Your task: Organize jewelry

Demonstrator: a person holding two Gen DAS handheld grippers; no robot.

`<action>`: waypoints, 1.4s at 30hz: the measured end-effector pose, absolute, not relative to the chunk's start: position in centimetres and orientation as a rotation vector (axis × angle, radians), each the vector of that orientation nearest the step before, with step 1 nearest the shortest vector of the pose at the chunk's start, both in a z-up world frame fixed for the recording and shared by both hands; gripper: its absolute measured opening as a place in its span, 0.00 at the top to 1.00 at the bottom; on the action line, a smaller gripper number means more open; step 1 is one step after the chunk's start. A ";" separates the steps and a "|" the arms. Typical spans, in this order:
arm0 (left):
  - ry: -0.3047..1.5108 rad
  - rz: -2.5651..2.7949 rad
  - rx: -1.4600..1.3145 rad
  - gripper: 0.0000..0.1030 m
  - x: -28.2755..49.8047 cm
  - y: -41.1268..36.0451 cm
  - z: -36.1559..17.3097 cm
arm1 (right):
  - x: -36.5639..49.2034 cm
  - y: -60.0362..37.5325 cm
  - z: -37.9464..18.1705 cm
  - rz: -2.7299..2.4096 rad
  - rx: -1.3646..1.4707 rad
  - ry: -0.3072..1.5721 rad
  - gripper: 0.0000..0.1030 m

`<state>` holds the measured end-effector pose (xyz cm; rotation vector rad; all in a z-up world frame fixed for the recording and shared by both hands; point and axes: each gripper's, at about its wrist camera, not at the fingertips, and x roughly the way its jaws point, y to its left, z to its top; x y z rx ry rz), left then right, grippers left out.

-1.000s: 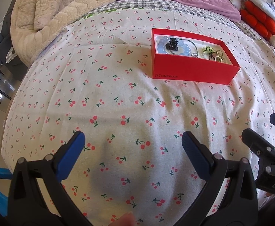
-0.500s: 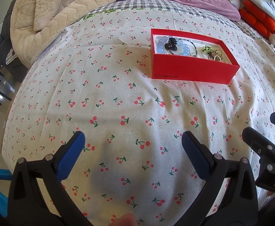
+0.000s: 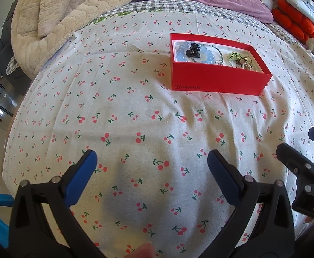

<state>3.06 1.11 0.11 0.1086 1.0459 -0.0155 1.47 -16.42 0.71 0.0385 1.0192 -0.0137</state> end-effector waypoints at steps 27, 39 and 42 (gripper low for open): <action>1.047 -0.019 0.122 0.01 3.0 0.9 0.1 | 1.3 -16.6 0.8 -0.035 0.043 1.011 0.00; 1.049 -0.022 0.128 0.01 2.9 0.7 0.0 | 1.2 -16.6 0.7 -0.036 0.042 1.013 0.00; 1.048 -0.025 0.131 0.01 2.8 0.6 -0.1 | 1.2 -16.6 0.6 -0.035 0.042 1.015 0.00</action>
